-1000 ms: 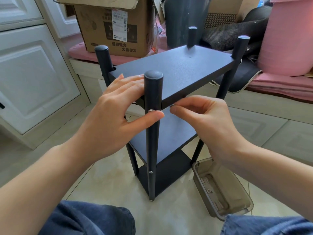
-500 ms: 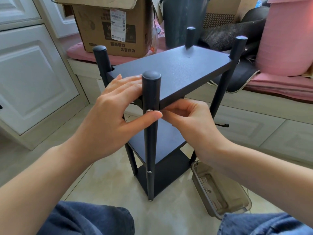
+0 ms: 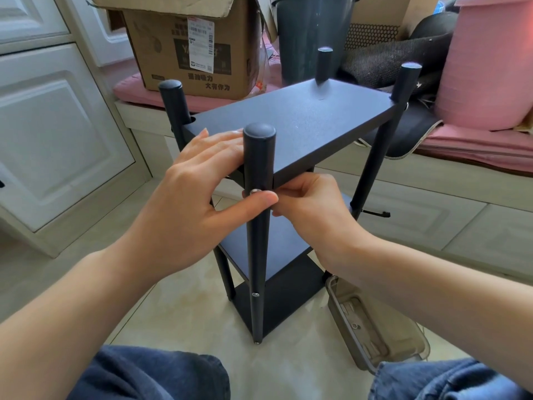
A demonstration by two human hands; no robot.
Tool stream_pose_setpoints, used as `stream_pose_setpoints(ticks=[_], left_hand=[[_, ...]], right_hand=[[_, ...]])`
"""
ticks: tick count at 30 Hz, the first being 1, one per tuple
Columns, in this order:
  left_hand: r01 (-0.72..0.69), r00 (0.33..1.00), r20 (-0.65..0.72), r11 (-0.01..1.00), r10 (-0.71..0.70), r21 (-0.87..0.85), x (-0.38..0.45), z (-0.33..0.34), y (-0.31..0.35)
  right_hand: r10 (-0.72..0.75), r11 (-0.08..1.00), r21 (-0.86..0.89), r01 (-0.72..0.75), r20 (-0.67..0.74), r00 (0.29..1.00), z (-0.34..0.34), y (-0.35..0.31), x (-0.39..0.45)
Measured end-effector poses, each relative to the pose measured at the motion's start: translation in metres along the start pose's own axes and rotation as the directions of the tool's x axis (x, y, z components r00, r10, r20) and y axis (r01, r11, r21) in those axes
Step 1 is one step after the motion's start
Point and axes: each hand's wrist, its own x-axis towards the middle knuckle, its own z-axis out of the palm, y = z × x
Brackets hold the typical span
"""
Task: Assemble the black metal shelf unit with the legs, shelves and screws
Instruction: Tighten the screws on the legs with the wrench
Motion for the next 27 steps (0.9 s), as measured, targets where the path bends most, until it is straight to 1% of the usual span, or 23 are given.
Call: stream_pose_setpoints(ticks=[5,9,14,19,23,27], left_hand=[[0.001,1.0,0.004,1.0,-0.001,-0.002,0.0,0.0,-0.001],[0.0,1.0,0.002,1.0,0.0,0.0,0.0,0.0,-0.001],[-0.004,1.0,0.008,1.0,0.004,0.007,0.0,-0.001,-0.001],[-0.004,1.0,0.005,1.0,0.004,0.012,0.0,0.0,0.0],[0.001,1.0,0.005,1.0,-0.001,-0.001,0.0,0.0,0.001],[0.005,1.0,-0.002,1.0,-0.005,-0.008,0.0,0.0,0.001]], right_hand=[[-0.005,1.0,0.004,0.005,0.001,1.0,0.001,0.001,0.0],[-0.005,1.0,-0.015,0.005,-0.025,1.0,-0.005,0.003,-0.004],[-0.017,0.995,-0.103,0.009,-0.076,0.997,-0.022,0.007,-0.008],[-0.084,0.979,-0.192,0.062,-0.109,0.991,-0.034,0.007,-0.014],[-0.116,0.984,-0.147,0.097,-0.123,0.986,-0.034,0.001,-0.015],[-0.084,0.996,-0.046,0.08,-0.106,0.991,-0.03,-0.002,-0.015]])
